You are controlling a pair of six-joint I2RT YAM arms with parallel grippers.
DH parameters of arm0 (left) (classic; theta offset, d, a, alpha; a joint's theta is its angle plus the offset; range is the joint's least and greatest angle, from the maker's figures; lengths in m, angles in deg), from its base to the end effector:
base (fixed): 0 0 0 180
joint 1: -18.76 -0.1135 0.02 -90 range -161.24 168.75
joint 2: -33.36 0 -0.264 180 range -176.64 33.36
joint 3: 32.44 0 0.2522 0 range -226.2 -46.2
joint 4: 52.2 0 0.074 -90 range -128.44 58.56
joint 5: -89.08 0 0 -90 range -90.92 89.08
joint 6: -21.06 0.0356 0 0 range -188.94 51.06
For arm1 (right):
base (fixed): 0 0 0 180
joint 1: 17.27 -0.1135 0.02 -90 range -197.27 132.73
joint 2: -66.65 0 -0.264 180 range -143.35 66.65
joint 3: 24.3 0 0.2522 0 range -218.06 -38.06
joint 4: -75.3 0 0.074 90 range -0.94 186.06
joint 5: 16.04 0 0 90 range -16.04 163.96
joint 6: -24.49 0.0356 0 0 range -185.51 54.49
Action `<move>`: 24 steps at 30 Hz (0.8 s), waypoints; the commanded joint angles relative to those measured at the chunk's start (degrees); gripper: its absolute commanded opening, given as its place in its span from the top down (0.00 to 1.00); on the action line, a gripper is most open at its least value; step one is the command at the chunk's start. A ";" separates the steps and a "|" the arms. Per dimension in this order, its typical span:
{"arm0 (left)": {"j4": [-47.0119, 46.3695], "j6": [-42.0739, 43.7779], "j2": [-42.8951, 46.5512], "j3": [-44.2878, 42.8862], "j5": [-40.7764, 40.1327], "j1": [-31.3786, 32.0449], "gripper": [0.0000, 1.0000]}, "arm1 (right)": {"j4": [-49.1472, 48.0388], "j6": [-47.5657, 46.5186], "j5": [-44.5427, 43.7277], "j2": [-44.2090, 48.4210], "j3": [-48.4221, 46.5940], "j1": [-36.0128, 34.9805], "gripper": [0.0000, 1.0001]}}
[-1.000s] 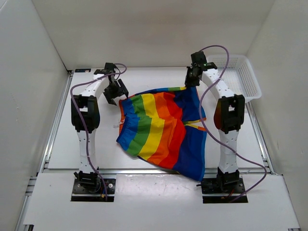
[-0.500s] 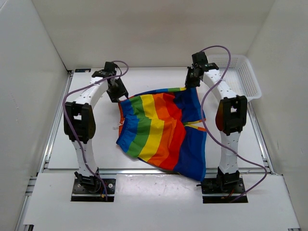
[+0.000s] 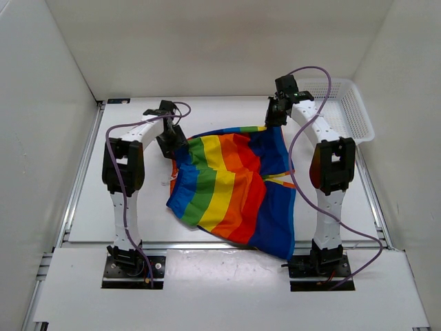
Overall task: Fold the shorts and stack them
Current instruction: Fold the shorts
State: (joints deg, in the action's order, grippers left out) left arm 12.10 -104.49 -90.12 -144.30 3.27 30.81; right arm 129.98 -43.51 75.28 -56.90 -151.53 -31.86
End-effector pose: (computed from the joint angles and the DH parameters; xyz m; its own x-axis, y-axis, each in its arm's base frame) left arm 0.4291 -0.0943 0.1767 -0.9029 -0.4002 -0.1567 -0.3680 0.9083 -0.1991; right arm 0.4707 0.1234 0.2645 -0.7969 0.1796 -0.5768 0.0352 0.9670 0.2523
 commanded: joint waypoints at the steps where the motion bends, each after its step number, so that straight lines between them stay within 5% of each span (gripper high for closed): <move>1: -0.80 -0.66 1.05 -1.83 -2.34 -0.45 0.34 | -1.11 -0.20 0.70 4.19 0.79 0.26 0.99; 17: -0.80 -0.84 -4.40 -7.19 -5.50 -0.45 0.46 | -1.11 -0.20 0.70 4.19 0.79 0.26 0.99; 22: 0.43 -0.31 -2.65 -7.72 -5.50 -1.68 0.90 | -1.11 -0.20 0.70 4.19 0.79 0.26 0.99; 24: 1.13 -0.31 -1.51 -7.72 -6.11 -2.29 0.90 | -1.11 -0.20 0.70 4.19 0.79 0.26 0.99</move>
State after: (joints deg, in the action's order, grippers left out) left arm 12.23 -105.03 -95.50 -150.31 -1.74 29.96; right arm 129.50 -43.47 75.50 -56.44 -151.40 -31.86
